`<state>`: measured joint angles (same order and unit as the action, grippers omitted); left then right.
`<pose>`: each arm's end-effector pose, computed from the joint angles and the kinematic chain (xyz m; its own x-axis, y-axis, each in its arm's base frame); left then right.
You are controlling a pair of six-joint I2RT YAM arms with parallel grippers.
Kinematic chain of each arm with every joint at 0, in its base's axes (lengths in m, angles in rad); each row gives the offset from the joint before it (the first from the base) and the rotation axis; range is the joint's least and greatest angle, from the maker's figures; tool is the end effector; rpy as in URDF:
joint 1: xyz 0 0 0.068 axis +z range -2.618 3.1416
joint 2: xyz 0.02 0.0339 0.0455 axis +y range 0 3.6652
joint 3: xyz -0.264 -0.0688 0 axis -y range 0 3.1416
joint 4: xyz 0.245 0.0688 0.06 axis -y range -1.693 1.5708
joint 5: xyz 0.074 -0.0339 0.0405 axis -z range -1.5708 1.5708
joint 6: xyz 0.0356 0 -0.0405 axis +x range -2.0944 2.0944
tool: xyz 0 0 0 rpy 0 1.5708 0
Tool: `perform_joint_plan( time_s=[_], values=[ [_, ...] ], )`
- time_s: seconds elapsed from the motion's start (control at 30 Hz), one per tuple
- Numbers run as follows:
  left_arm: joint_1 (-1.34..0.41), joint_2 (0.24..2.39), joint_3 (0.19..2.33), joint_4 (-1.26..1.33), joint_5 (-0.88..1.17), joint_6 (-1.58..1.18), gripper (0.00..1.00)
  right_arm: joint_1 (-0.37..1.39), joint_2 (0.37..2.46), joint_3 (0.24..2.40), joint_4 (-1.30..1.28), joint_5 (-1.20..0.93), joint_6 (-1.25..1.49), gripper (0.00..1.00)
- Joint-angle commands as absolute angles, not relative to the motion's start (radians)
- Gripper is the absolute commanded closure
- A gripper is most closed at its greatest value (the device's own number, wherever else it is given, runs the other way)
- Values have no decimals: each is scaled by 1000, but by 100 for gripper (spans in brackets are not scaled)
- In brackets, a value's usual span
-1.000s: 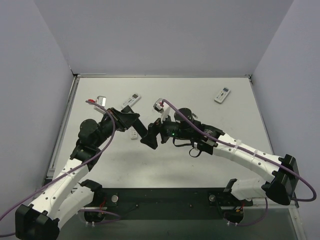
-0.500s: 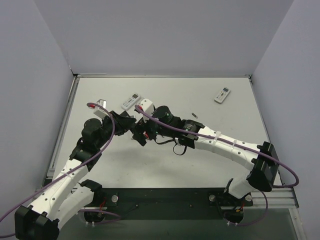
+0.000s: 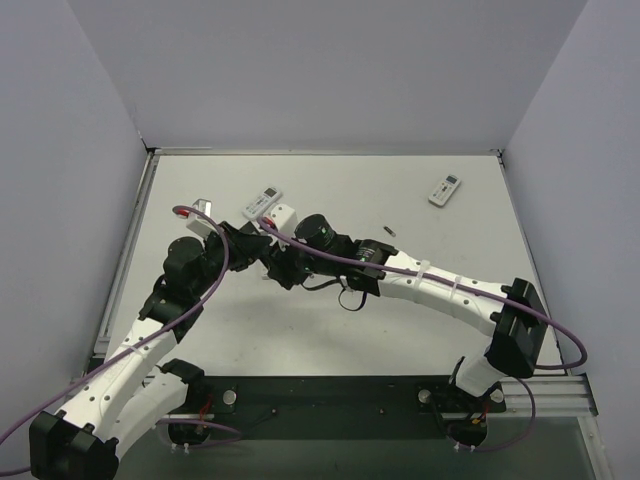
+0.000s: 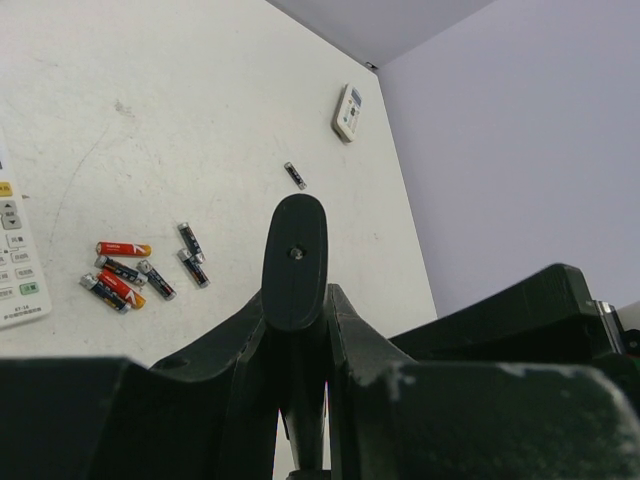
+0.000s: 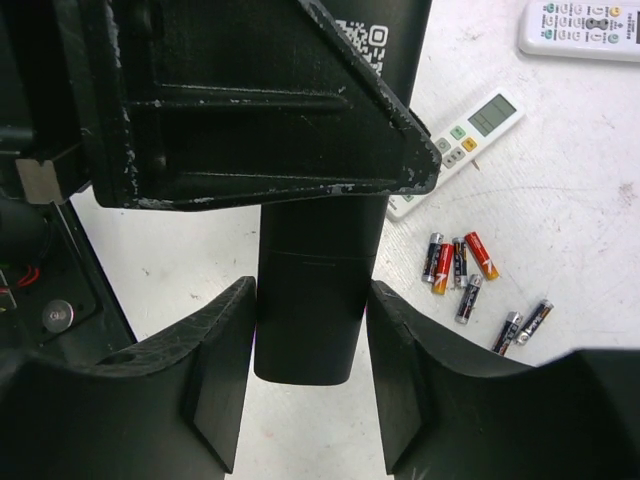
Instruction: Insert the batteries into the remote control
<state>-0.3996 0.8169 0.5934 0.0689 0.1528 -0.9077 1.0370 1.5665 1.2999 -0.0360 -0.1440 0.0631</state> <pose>0.1816 -0.0826 0.2934 -0.4995 -0.6346 -0.5897 0.2102 0.5717 -0.7931 0.1865 0.3257 0.3383 -0.2094 -0.2317 -0.9500 -0.9103 0.4010 0.1029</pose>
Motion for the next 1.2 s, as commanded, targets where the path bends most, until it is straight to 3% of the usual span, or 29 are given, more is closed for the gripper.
perform_joint_plan(
  time_s=[0.0,0.2,0.53,1.17],
  values=[
    [-402,807,649,92,140,-910,100,1048,1563,1332,-54,-140,48,66],
    [-397,818,681,84,89,-904,100,1060,1536,1244,-77,-135,29,73],
    [-350,856,684,156,41,-914,100,1083,1457,1085,-112,-140,6,75],
    [-305,845,657,176,-31,-968,100,1095,1442,1015,-135,-140,8,75]
  ],
)
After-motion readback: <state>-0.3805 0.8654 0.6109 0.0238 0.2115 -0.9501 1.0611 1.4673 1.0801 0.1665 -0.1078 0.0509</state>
